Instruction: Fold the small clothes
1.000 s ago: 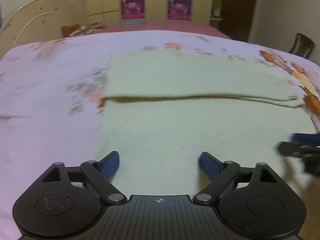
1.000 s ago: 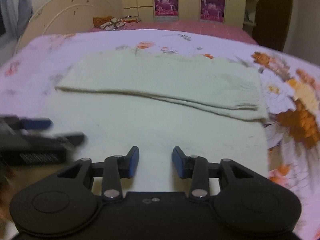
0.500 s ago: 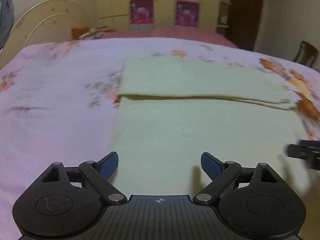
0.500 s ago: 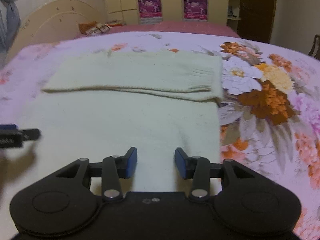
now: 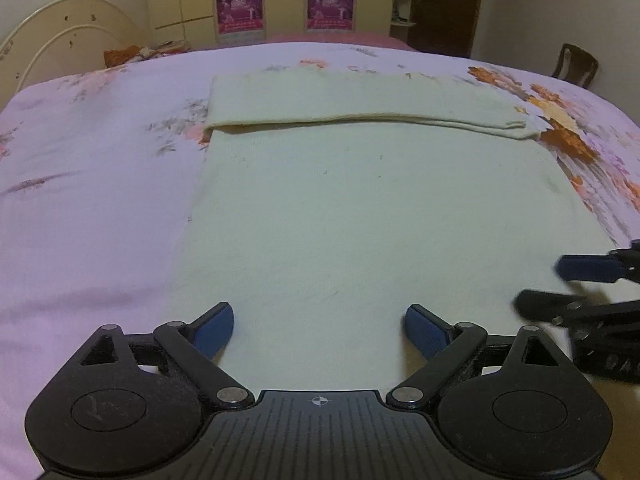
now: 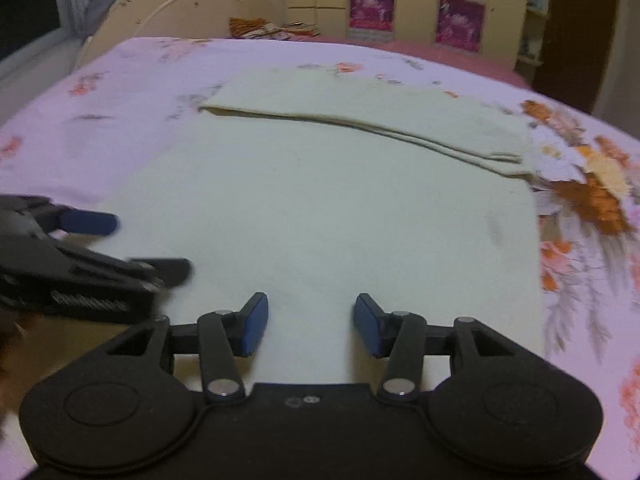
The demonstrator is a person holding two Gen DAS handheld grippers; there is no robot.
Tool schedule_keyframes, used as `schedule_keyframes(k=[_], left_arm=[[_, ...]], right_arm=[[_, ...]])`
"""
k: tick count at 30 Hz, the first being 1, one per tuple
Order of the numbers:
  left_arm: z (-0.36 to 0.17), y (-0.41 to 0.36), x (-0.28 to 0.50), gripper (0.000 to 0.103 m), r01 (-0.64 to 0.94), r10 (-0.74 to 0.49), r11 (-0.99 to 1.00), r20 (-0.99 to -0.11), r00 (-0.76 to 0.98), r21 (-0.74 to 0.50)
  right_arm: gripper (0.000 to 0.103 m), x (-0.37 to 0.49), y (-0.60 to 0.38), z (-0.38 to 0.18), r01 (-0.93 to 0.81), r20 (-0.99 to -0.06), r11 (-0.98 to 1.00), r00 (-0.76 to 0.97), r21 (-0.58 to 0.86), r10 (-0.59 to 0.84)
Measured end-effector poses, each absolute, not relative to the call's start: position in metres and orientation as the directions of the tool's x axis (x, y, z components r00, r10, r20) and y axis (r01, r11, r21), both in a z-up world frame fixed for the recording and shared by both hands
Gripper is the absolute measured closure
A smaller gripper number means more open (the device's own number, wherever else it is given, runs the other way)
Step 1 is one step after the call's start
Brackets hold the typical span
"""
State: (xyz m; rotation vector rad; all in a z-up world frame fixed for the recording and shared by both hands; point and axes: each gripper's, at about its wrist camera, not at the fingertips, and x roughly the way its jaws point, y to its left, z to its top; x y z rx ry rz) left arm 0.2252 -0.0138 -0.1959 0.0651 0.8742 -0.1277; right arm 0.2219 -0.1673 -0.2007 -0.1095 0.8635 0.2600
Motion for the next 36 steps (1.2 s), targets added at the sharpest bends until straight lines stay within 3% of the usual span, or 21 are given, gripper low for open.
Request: schedule_keyframes(k=[13, 21, 28, 36], left_arm=[[-0.188, 0.014, 0.185, 0.011, 0.155, -0.092, 0.988, -0.766, 0.636, 0.010], [-0.171, 0.010, 0.139, 0.011, 0.231, -0.179, 0.972, -0.751, 0.636, -0.035], [-0.192, 0.002, 0.108, 0.011, 0.288, -0.159, 0.957, -0.757, 0.634, 0.040], [-0.190, 0.029, 0.093, 0.011, 0.250, -0.144, 0.968, -0.760, 0.634, 0.025]], right_arm=[[0.050, 0.176, -0.191, -0.197, -0.057, -0.784, 0.998, 0.621, -0.010, 0.027], [0.052, 0.137, -0.171, -0.173, -0.101, -0.757, 0.986, 0.632, 0.130, 0.165], [0.053, 0.109, -0.142, -0.188, -0.160, -0.781, 0.984, 0.605, 0.072, 0.156], [0.051, 0.087, -0.167, -0.193, -0.112, -0.786, 0.994, 0.616, -0.020, 0.053]])
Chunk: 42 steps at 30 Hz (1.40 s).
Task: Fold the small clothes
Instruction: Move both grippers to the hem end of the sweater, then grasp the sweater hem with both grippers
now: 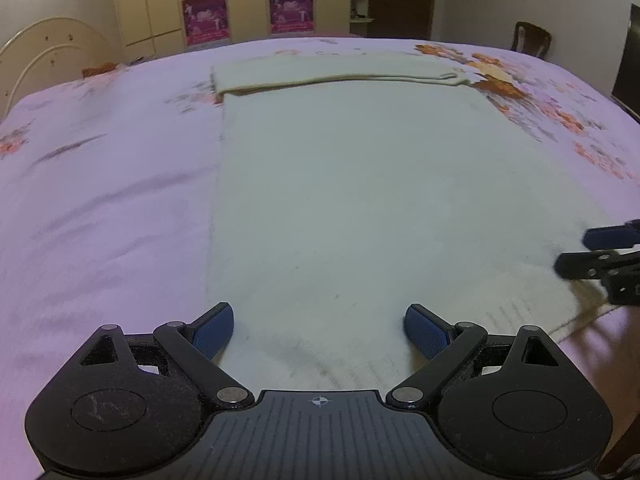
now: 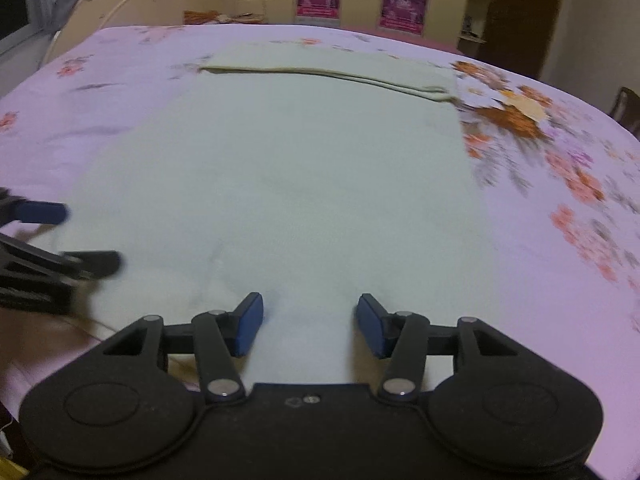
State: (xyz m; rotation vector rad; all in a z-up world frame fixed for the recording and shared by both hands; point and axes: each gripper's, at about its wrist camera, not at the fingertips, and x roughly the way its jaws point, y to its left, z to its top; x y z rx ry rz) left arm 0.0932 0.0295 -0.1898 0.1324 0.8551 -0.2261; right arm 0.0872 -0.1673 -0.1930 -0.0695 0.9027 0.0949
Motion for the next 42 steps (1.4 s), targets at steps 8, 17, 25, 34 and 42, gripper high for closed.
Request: schedule_keyframes(k=[8, 17, 25, 34, 42], left_arm=[[-0.180, 0.051, 0.083, 0.011, 0.180, -0.118, 0.984, -0.761, 0.638, -0.001], [-0.187, 0.081, 0.083, 0.054, 0.074, -0.163, 0.986, -0.786, 0.597, -0.149], [-0.191, 0.091, 0.090, 0.068, 0.013, -0.255, 0.955, -0.795, 0.550, -0.297], [-0.197, 0.095, 0.092, 0.088, -0.004, -0.290, 0.940, -0.802, 0.523, -0.342], [-0.202, 0.094, 0.093, 0.096, 0.024, -0.343, 0.923, -0.796, 0.499, -0.383]], right_arm=[[0.052, 0.078, -0.183, -0.185, -0.052, -0.785, 0.999, 0.618, 0.005, 0.037], [0.051, 0.071, -0.229, -0.184, 0.112, -0.796, 0.993, 0.604, 0.043, -0.034], [0.023, 0.070, -0.241, -0.197, 0.123, -0.825, 0.986, 0.564, 0.111, 0.023], [0.032, 0.073, -0.240, -0.196, 0.149, -0.836, 0.978, 0.547, 0.147, 0.043], [0.091, 0.065, -0.240, -0.192, 0.141, -0.826, 0.975, 0.560, 0.173, 0.066]])
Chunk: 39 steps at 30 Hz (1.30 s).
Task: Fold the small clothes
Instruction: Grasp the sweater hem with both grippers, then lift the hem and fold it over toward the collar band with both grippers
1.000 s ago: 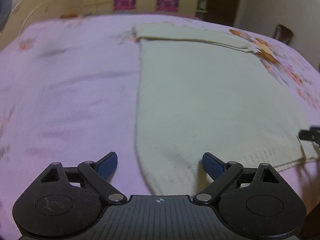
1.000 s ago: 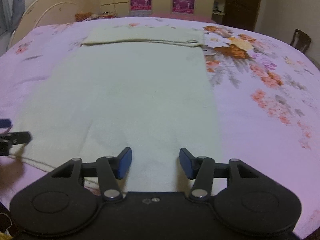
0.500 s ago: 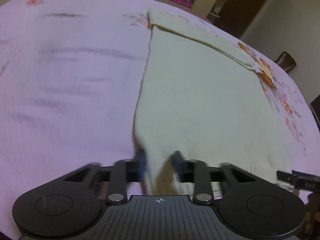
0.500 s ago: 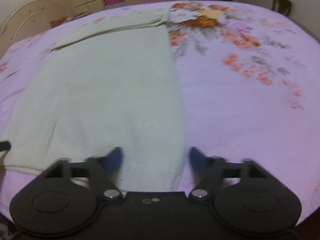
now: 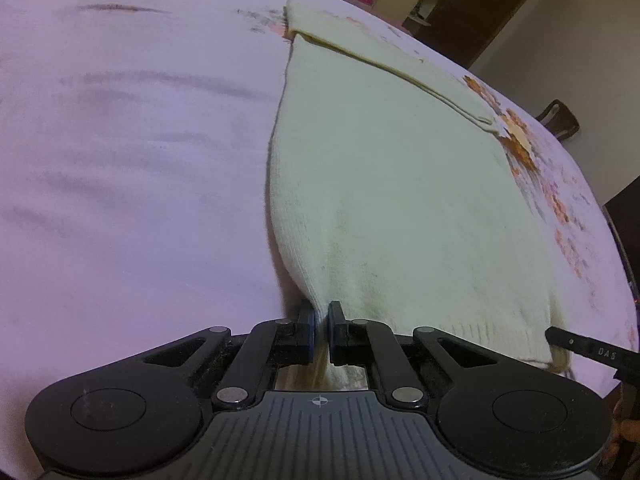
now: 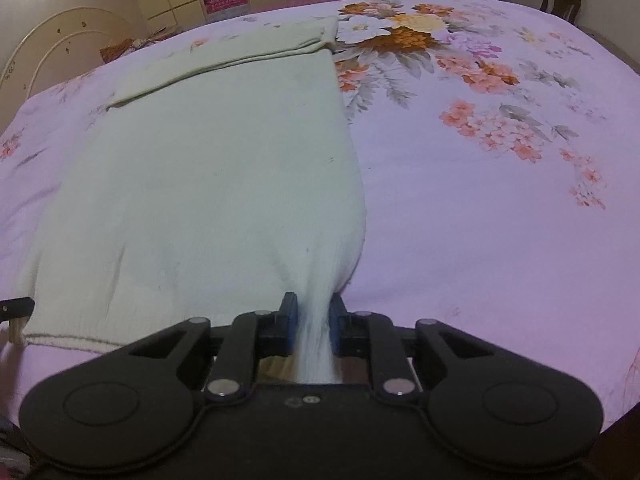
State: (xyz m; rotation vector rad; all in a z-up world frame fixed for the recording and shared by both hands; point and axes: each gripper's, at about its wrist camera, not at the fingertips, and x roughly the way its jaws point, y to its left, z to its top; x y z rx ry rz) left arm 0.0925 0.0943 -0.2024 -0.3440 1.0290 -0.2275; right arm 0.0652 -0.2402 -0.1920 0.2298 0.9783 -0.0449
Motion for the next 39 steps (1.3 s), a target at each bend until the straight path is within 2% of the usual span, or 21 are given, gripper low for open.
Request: schedule_keyframes(k=[2, 5, 6, 9, 16, 24, 32, 39], left_arm=[[-0.203, 0.096, 0.095, 0.096, 0.032, -0.356, 0.919, -0.797, 0.488, -0.392], [-0.204, 0.096, 0.095, 0.096, 0.032, -0.358, 0.919, -0.797, 0.487, -0.393], [-0.203, 0.094, 0.094, 0.096, 0.041, -0.352, 0.923, -0.794, 0.496, -0.383], [-0.198, 0.092, 0.095, 0.097, 0.062, -0.371, 0.916, -0.775, 0.512, -0.397], [-0.155, 0.090, 0.133, 0.097, 0.148, -0.400, 0.901, -0.648, 0.648, -0.408], [-0.132, 0.074, 0.218, 0.097, 0.151, -0.382, 0.901, -0.578, 0.721, -0.407], [-0.130, 0.054, 0.338, 0.097, 0.093, -0.338, 0.894, -0.525, 0.781, -0.438], [-0.164, 0.039, 0.435, 0.097, 0.004, -0.269, 0.909, -0.581, 0.769, -0.416]], right_arm=[[0.091, 0.067, -0.241, -0.193, 0.144, -0.828, 0.974, 0.557, 0.176, 0.067], [0.079, 0.069, -0.241, -0.193, 0.147, -0.832, 0.967, 0.547, 0.208, 0.096], [0.079, 0.070, -0.239, -0.192, 0.141, -0.834, 0.969, 0.543, 0.204, 0.097], [0.094, 0.071, -0.237, -0.190, 0.127, -0.832, 0.963, 0.538, 0.237, 0.134], [0.095, 0.093, -0.245, -0.155, 0.083, -0.730, 0.911, 0.629, 0.405, 0.267], [0.095, 0.170, -0.265, -0.121, 0.040, -0.609, 0.891, 0.744, 0.452, 0.275], [0.095, 0.286, -0.283, -0.126, 0.037, -0.545, 0.880, 0.797, 0.474, 0.260], [0.095, 0.387, -0.301, -0.161, 0.078, -0.574, 0.863, 0.776, 0.499, 0.261]])
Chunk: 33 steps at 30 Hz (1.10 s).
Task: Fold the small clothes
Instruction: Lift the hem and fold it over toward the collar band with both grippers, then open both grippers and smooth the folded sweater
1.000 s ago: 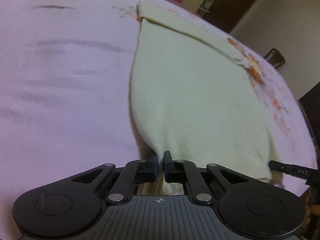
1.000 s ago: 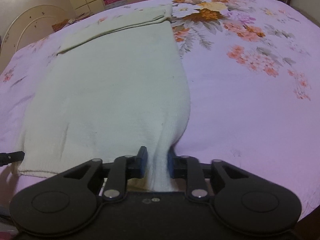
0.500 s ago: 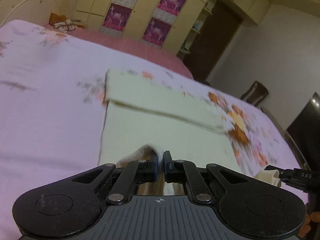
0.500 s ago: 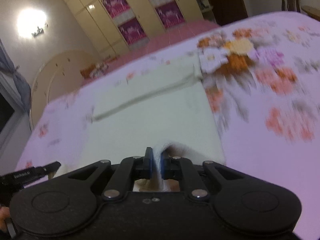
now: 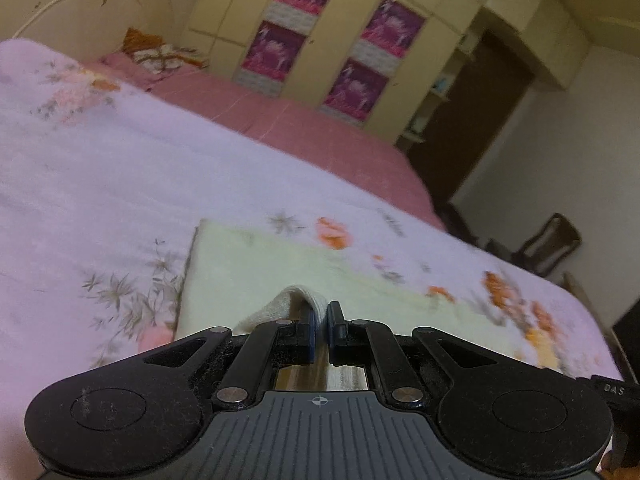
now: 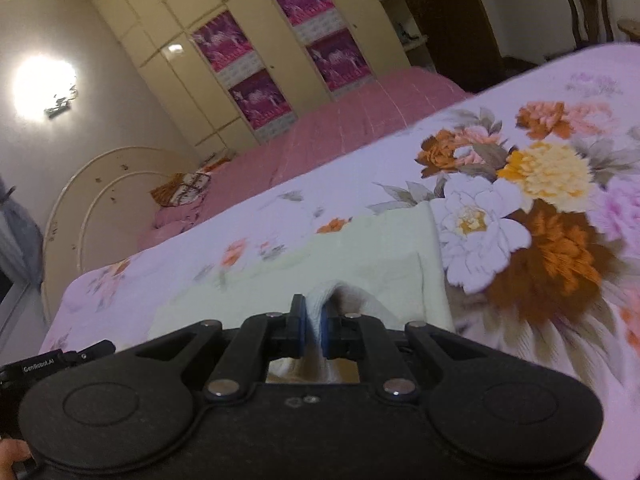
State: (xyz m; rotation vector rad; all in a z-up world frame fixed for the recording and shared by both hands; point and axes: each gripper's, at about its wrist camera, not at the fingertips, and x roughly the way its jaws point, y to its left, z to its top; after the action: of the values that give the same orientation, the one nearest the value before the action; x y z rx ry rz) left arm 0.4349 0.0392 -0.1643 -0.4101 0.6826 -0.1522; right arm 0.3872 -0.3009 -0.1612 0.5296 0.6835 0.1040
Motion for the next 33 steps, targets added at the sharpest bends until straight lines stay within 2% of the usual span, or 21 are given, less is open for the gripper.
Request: schedule_keyframes(k=[8, 14, 15, 16, 17, 18, 19, 20, 21, 23, 25, 28, 32, 33], left_arm=[[-0.183, 0.040, 0.489, 0.097, -0.055, -0.220, 0.912, -0.597, 0.771, -0.407], [-0.196, 0.039, 0.520, 0.097, -0.123, -0.171, 0.917, -0.652, 0.738, -0.380], [-0.196, 0.040, 0.523, 0.097, -0.130, -0.172, 0.914, -0.657, 0.734, -0.384], [-0.196, 0.042, 0.526, 0.096, -0.139, -0.179, 0.908, -0.668, 0.722, -0.394], [-0.195, 0.044, 0.527, 0.087, -0.153, -0.183, 0.902, -0.676, 0.714, -0.405], [-0.194, 0.046, 0.526, 0.076, -0.159, -0.185, 0.897, -0.676, 0.714, -0.413], [-0.190, 0.048, 0.523, 0.041, -0.163, -0.167, 0.900, -0.666, 0.727, -0.404], [-0.186, 0.050, 0.518, 0.018, -0.172, -0.134, 0.906, -0.648, 0.749, -0.386], [-0.181, 0.051, 0.511, 0.017, -0.177, -0.098, 0.912, -0.618, 0.780, -0.369], [-0.174, 0.052, 0.505, 0.017, -0.147, -0.104, 0.924, -0.601, 0.793, -0.354], [-0.173, 0.047, 0.501, 0.017, -0.104, -0.109, 0.946, -0.603, 0.790, -0.307], [-0.181, 0.028, 0.499, 0.017, -0.013, -0.108, 0.983, -0.633, 0.766, -0.184], [-0.192, 0.020, 0.513, 0.017, -0.021, -0.074, 0.991, -0.668, 0.741, -0.133], [-0.194, 0.019, 0.515, 0.021, -0.019, -0.068, 0.992, -0.673, 0.736, -0.121]], right_arm=[[0.095, 0.441, -0.311, -0.186, 0.122, -0.601, 0.860, 0.763, 0.496, 0.238], [0.093, 0.479, -0.322, -0.206, 0.190, -0.649, 0.814, 0.710, 0.549, 0.272], [0.092, 0.481, -0.324, -0.206, 0.191, -0.644, 0.808, 0.713, 0.558, 0.276], [0.084, 0.484, -0.326, -0.206, 0.191, -0.644, 0.806, 0.713, 0.560, 0.278], [0.078, 0.485, -0.327, -0.205, 0.199, -0.643, 0.803, 0.716, 0.561, 0.271], [0.065, 0.484, -0.330, -0.203, 0.208, -0.637, 0.802, 0.727, 0.561, 0.257], [0.043, 0.483, -0.333, -0.199, 0.218, -0.631, 0.808, 0.742, 0.547, 0.226], [0.031, 0.480, -0.334, -0.194, 0.230, -0.628, 0.824, 0.756, 0.519, 0.184], [0.026, 0.477, -0.336, -0.189, 0.236, -0.619, 0.840, 0.772, 0.489, 0.144], [0.029, 0.472, -0.336, -0.180, 0.222, -0.600, 0.873, 0.794, 0.435, 0.097], [0.036, 0.470, -0.330, -0.172, 0.176, -0.594, 0.918, 0.801, 0.355, 0.076], [0.036, 0.477, -0.306, -0.176, 0.069, -0.644, 0.977, 0.761, 0.201, 0.078], [0.040, 0.492, -0.296, -0.193, 0.037, -0.688, 0.986, 0.721, 0.163, 0.086], [0.047, 0.497, -0.295, -0.198, 0.031, -0.701, 0.987, 0.707, 0.159, 0.091]])
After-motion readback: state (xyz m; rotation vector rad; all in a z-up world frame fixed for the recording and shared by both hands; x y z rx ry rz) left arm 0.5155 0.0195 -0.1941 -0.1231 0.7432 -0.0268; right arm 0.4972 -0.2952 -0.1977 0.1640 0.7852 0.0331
